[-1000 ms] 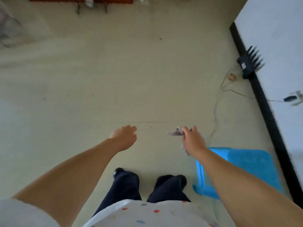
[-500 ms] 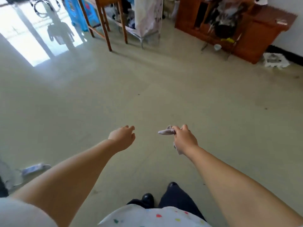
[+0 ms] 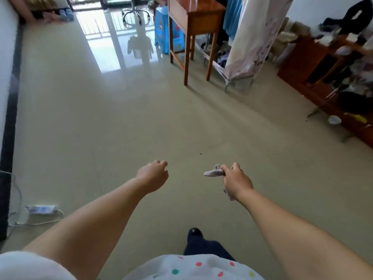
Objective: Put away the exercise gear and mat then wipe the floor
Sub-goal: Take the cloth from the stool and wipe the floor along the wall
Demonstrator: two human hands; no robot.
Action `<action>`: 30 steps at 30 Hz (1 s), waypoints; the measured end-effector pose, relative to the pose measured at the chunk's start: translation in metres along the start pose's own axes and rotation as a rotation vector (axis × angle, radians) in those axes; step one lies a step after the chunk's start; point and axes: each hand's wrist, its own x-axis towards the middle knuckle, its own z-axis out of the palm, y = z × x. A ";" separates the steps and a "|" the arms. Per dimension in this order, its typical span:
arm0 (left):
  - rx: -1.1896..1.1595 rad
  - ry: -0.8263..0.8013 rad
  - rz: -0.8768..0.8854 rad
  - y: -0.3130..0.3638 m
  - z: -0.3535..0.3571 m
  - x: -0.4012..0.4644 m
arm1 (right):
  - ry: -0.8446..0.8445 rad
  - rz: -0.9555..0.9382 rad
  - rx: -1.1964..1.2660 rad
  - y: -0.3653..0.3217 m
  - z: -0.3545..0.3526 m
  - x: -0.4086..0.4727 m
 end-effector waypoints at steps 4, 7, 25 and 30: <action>-0.058 0.053 -0.066 -0.009 -0.036 0.053 | -0.012 -0.099 -0.123 -0.037 -0.043 0.099; -0.112 0.080 -0.179 -0.046 -0.055 0.090 | -0.046 -0.233 -0.174 -0.090 -0.054 0.166; -0.235 0.077 -0.436 -0.302 -0.232 0.363 | -0.137 -0.455 -0.194 -0.381 -0.107 0.505; -0.261 0.068 -0.507 -0.363 -0.260 0.444 | -0.196 -0.517 -0.331 -0.444 -0.115 0.614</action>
